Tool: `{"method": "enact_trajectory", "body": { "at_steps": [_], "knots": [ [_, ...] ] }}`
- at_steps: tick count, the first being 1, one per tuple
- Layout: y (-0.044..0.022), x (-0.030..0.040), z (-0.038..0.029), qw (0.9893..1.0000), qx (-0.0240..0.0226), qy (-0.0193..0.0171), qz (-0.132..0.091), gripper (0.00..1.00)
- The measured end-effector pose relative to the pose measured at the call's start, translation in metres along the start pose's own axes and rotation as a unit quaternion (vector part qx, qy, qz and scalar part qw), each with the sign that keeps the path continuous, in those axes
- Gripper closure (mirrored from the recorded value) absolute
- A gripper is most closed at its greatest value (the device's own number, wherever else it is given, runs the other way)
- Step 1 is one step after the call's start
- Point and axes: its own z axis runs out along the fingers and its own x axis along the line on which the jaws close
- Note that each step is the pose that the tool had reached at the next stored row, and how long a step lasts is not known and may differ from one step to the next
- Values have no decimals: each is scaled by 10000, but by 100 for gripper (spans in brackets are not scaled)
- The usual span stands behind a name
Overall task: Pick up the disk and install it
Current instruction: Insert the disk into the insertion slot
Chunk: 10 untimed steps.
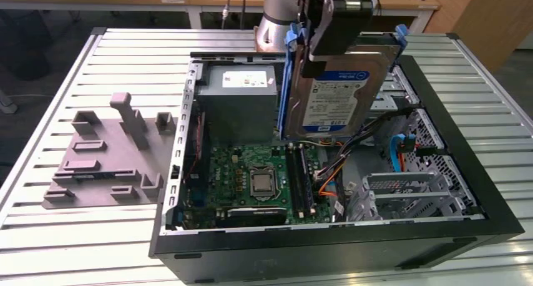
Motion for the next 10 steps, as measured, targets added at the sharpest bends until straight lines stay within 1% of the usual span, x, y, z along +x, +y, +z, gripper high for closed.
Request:
{"method": "enact_trajectory", "body": {
  "at_steps": [3, 6, 10],
  "knots": [
    [-44, 13, 13, 10000, 0, 0, 0, 64],
    [-64, 32, 25, 10000, 0, 2, 0, 64],
    [-67, 108, 43, 10000, 0, 6, 0, 64]
  ]
}}
